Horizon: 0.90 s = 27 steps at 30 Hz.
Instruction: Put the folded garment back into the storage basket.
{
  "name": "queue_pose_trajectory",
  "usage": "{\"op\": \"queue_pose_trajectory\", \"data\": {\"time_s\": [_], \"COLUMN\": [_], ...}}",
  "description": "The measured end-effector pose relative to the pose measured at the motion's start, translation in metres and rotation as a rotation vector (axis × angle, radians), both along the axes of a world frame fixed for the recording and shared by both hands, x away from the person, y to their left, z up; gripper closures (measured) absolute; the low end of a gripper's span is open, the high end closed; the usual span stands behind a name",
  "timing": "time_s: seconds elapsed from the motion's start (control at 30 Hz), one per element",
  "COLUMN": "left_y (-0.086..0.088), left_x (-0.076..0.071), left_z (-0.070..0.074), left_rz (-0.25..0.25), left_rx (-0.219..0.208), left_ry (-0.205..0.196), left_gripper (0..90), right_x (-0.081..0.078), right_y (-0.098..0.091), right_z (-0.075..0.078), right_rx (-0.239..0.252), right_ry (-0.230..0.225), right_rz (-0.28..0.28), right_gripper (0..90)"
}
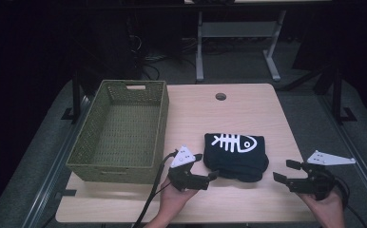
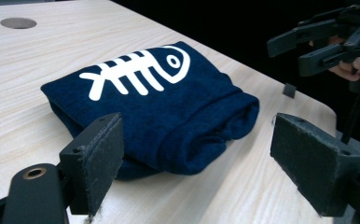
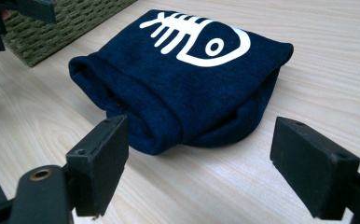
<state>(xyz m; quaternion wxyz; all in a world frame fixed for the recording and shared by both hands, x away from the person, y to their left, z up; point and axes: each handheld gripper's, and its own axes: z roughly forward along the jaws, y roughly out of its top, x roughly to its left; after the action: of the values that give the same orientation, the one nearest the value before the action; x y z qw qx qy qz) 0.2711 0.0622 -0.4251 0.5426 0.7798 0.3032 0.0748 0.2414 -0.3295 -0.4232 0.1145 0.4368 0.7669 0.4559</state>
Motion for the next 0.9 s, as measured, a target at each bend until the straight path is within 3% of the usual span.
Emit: {"op": "queue_pose_trajectory", "data": {"time_s": [0.17,0.57,0.6,0.73,0.9], "left_y": [-0.004,-0.005,-0.007,-0.011,-0.011], "left_x": [0.008,0.032,0.037,0.044,0.055], "left_z": [0.000,-0.005,-0.008,-0.010,-0.014], "left_rz": [0.010,0.072,0.080,0.093,0.118], "left_rx": [0.008,0.022,0.021,0.047,0.038], "left_ry": [0.016,0.056,0.080,0.090,0.120], "left_gripper": [16.9,16.9,16.9,16.9,17.2], "right_x": [0.009,0.031,0.032,0.043,0.054], "right_y": [0.002,0.012,0.013,0.018,0.021], "right_z": [0.002,0.010,0.010,0.011,0.010], "right_rx": [-0.007,-0.021,-0.018,-0.020,-0.022], "right_ry": [0.025,0.038,0.041,0.050,0.059], "right_rz": [0.006,0.024,0.023,0.026,0.007], "right_gripper": [19.1,19.0,19.1,19.4,19.7]}}
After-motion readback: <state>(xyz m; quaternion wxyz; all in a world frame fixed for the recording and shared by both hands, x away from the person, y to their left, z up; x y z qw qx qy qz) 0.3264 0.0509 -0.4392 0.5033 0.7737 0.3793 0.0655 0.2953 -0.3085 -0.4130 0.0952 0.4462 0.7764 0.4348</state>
